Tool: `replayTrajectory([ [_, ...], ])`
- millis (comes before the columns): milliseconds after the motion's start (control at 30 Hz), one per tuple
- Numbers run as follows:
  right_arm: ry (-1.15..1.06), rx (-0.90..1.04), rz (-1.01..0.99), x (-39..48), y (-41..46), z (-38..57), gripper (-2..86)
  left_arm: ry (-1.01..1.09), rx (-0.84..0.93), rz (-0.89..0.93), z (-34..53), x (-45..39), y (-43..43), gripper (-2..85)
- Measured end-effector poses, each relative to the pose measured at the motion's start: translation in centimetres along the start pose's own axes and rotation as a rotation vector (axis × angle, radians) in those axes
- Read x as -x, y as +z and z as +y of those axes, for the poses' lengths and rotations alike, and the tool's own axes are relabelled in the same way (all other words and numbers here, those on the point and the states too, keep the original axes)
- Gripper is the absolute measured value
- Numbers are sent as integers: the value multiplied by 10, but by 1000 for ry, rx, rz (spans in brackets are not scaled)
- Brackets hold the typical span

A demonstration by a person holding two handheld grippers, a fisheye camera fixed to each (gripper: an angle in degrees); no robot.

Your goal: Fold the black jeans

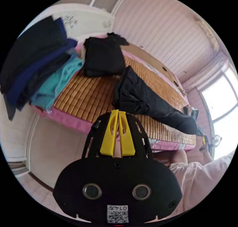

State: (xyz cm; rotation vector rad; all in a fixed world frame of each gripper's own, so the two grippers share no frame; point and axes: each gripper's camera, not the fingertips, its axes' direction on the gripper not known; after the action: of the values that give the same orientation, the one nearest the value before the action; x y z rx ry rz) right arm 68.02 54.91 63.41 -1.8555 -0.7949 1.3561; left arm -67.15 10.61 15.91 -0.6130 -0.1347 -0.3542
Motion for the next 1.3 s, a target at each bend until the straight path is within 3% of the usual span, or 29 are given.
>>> replayTrajectory([
  [67,171,13,39,-33,3,26,73,-129,61,8,17,20,16,-10],
  [200,200,-75,-8,-28,1,40,77,-179,23,15,21,19,10,-10],
  [400,-92,180,99,58,66,9,81,24,5,-38,-20,-25,5,-10],
  [567,-387,352,353,145,147,-3,68,175,62,-31,-66,-75,37,-7],
  [733,-427,344,600,169,200,-16,59,194,130,-43,-105,-114,82,-5],
  [833,-452,381,710,170,231,-21,20,227,181,-142,-121,-135,114,-6],
  [1133,-738,262,742,208,273,-44,-3,454,175,-305,-127,-185,131,-10],
  [1300,-812,320,670,224,301,-74,-3,424,173,-357,-132,-192,128,-10],
])
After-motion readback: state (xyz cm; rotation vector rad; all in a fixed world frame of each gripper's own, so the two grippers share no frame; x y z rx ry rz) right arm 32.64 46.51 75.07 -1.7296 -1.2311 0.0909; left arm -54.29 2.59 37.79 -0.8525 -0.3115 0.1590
